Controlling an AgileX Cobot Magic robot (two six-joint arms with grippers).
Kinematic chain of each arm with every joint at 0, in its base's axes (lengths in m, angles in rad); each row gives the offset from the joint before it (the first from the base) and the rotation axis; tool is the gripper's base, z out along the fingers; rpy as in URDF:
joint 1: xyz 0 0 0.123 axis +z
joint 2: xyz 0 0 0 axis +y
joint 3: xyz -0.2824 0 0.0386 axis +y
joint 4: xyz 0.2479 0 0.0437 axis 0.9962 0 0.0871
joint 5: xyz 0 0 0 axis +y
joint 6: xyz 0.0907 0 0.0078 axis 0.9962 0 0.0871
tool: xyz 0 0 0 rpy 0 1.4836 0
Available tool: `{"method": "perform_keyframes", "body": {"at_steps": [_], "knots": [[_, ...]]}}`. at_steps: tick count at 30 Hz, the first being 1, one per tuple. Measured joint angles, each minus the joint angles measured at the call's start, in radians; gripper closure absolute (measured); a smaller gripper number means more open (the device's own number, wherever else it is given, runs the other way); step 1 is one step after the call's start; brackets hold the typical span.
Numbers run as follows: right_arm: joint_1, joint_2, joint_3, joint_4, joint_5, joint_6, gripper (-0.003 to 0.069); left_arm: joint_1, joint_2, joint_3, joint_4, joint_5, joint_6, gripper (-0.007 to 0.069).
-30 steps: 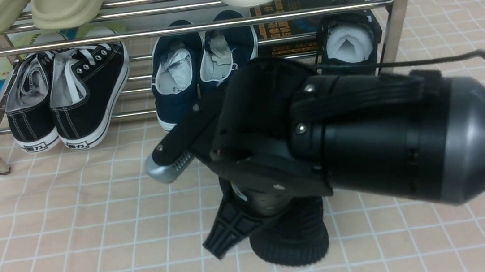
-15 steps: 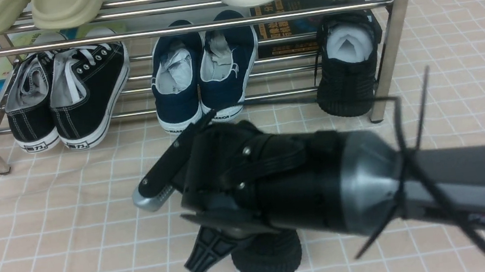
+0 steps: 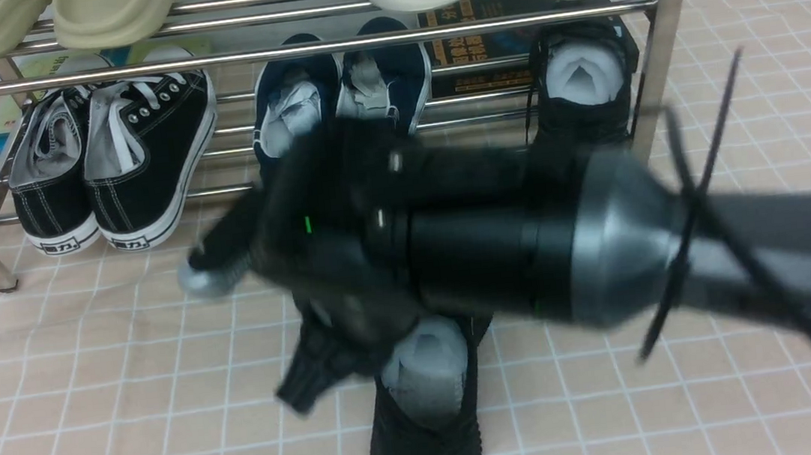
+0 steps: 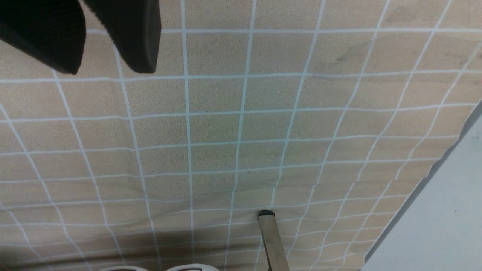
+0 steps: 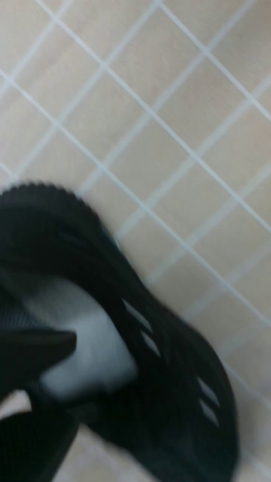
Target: Take the shoes off the shelf from the light coffee tablecloth by hand.
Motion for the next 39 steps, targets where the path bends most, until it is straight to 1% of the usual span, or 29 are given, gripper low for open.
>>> {"method": "perform_keyframes", "body": {"at_steps": [1, 2, 3, 4, 5, 8, 10, 12, 13, 14, 15, 16, 17, 20, 22, 26, 29, 32, 39], "knots": [[-0.017, 0.000, -0.049, -0.021, 0.016, -0.015, 0.0533, 0.000, 0.000, 0.000, 0.000, 0.000, 0.000, 0.0385], [-0.030, 0.000, -0.074, -0.041, 0.023, -0.020, 0.0585, 0.000, 0.000, 0.000, 0.000, 0.000, 0.000, 0.0385], [-0.045, -0.001, -0.097, -0.057, 0.026, -0.022, 0.0626, 0.000, 0.000, 0.000, 0.000, 0.000, 0.000, 0.0385], [-0.059, -0.001, -0.107, -0.064, 0.026, -0.024, 0.0648, 0.000, 0.000, 0.000, 0.000, 0.000, 0.000, 0.0385], [-0.095, -0.002, -0.140, -0.084, 0.028, -0.025, 0.0670, 0.000, 0.000, 0.000, 0.000, 0.000, 0.000, 0.0385], [-0.181, -0.003, -0.164, -0.093, 0.031, -0.028, 0.0675, 0.000, 0.000, 0.000, 0.000, 0.000, 0.000, 0.0385], [-0.250, -0.003, -0.165, -0.076, 0.036, -0.028, 0.0674, 0.000, 0.000, 0.000, 0.000, 0.000, 0.000, 0.0385], [-0.321, -0.002, -0.165, -0.027, 0.041, -0.028, 0.0673, 0.000, 0.000, 0.000, 0.000, 0.000, 0.000, 0.0385], [-0.328, -0.002, -0.165, -0.020, 0.041, -0.028, 0.0672, 0.000, 0.000, 0.000, 0.000, 0.000, 0.000, 0.0385], [-0.383, -0.001, -0.165, 0.039, 0.045, -0.027, 0.0666, 0.000, 0.000, 0.000, 0.000, 0.000, 0.000, 0.0385], [-0.414, -0.001, -0.165, 0.071, 0.047, -0.027, 0.0660, 0.000, 0.000, 0.000, 0.000, 0.000, 0.000, 0.0385], [-0.420, -0.001, -0.165, 0.071, 0.047, -0.028, 0.0659, 0.000, 0.000, 0.000, 0.000, 0.000, 0.000, 0.0385], [-0.466, 0.000, -0.165, 0.122, 0.044, -0.028, 0.0639, 0.000, 0.000, 0.000, 0.000, 0.000, 0.000, 0.0385], [-0.510, 0.000, -0.165, 0.163, 0.008, -0.029, 0.0581, 0.000, 0.000, 0.000, 0.000, 0.000, 0.000, 0.0385], [-0.529, 0.001, -0.165, 0.167, -0.016, -0.029, 0.0524, 0.000, 0.000, 0.000, 0.000, 0.000, 0.000, 0.0385], [-0.547, 0.018, -0.165, 0.156, -0.037, -0.029, 0.0373, 0.000, 0.000, 0.000, 0.000, 0.000, 0.000, 0.0385], [-0.549, 0.041, -0.165, 0.144, -0.041, -0.029, 0.0290, 0.000, 0.000, 0.000, 0.000, 0.000, 0.000, 0.0385], [-0.549, 0.073, -0.165, 0.115, -0.058, -0.029, 0.0252, 0.000, 0.000, 0.000, 0.000, 0.000, 0.000, 0.0385], [-0.549, 0.142, -0.165, 0.051, -0.119, -0.029, 0.0242, 0.000, 0.000, 0.000, 0.000, 0.000, 0.000, 0.0385]]}}
